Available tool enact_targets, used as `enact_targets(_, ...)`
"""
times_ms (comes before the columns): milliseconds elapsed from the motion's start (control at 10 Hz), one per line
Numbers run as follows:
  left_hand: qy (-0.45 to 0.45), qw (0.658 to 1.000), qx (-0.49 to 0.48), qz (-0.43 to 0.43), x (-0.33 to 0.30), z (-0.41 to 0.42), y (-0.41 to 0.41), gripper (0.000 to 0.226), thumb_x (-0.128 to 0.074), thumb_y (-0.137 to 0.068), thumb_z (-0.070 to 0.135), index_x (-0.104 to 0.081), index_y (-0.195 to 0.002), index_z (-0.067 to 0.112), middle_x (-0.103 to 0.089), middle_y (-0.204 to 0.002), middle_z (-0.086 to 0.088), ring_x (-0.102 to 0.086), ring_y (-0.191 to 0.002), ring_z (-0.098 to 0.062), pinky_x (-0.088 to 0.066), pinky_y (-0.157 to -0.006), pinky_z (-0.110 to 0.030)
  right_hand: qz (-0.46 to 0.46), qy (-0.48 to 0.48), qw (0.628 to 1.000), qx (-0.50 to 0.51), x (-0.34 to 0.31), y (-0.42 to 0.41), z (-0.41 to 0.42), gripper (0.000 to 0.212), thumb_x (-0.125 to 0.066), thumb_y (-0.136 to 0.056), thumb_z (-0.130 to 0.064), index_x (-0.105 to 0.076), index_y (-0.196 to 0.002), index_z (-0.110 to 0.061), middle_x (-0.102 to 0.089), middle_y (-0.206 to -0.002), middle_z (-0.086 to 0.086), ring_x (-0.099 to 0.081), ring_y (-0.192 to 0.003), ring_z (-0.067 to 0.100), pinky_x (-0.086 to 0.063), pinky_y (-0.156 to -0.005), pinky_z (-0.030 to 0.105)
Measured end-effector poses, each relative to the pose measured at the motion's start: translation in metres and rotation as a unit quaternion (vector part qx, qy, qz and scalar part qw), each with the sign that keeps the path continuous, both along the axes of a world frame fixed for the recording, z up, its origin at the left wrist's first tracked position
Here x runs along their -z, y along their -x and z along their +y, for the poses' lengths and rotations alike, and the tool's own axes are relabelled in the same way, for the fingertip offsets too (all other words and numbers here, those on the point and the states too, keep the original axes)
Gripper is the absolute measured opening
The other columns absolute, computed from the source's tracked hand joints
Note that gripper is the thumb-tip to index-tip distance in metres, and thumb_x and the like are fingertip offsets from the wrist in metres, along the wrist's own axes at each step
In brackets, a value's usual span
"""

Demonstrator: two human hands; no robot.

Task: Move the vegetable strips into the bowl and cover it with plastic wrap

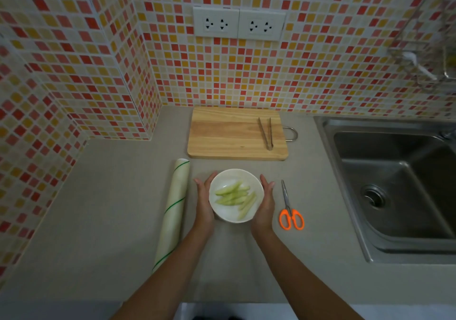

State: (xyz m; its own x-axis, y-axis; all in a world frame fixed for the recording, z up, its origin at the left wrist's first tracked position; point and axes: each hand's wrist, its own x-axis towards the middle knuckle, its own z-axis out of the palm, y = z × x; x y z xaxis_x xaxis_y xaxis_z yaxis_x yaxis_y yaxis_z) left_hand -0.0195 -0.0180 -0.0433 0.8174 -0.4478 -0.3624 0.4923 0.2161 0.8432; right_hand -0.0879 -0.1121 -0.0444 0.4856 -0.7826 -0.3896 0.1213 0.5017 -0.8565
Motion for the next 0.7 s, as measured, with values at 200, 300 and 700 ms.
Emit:
enact_targets(200,-0.027,0.999,0.021,-0.012,-0.011,0.002,-0.002,0.054,-0.011,-0.098,0.053,-0.057,-0.120,0.033,-0.063,-0.121,0.013,-0.052,-0.119,-0.009,-0.040,-0.099,-0.023,-0.027,-0.021,0.999,-0.041,-0.014,0.006,-0.010,0.049,-0.030,-0.100,-0.043,-0.053,-0.127,-0.010,-0.053,-0.130,0.008,-0.048,-0.124,0.022,-0.029,-0.115,0.048)
enact_targets(300,-0.050,0.999,0.001,-0.009,-0.010,0.006,-0.004,0.064,-0.014,-0.098,0.052,-0.034,-0.147,0.016,-0.038,-0.151,0.003,-0.036,-0.138,-0.011,-0.027,-0.108,-0.023,-0.001,-0.002,0.999,-0.033,-0.011,0.010,-0.014,0.058,-0.027,-0.100,-0.044,-0.037,-0.142,-0.006,-0.039,-0.149,0.008,-0.038,-0.137,0.021,-0.026,-0.117,0.043)
enact_targets(700,-0.055,0.998,0.036,-0.013,-0.021,0.012,0.006,0.070,-0.019,-0.094,0.061,-0.062,-0.118,0.013,-0.067,-0.121,-0.010,-0.061,-0.111,-0.017,-0.046,-0.099,-0.032,0.042,0.056,0.992,-0.102,-0.017,0.019,-0.007,0.063,-0.031,-0.098,-0.049,-0.050,-0.117,0.007,-0.056,-0.123,0.026,-0.060,-0.112,0.022,-0.043,-0.101,0.042)
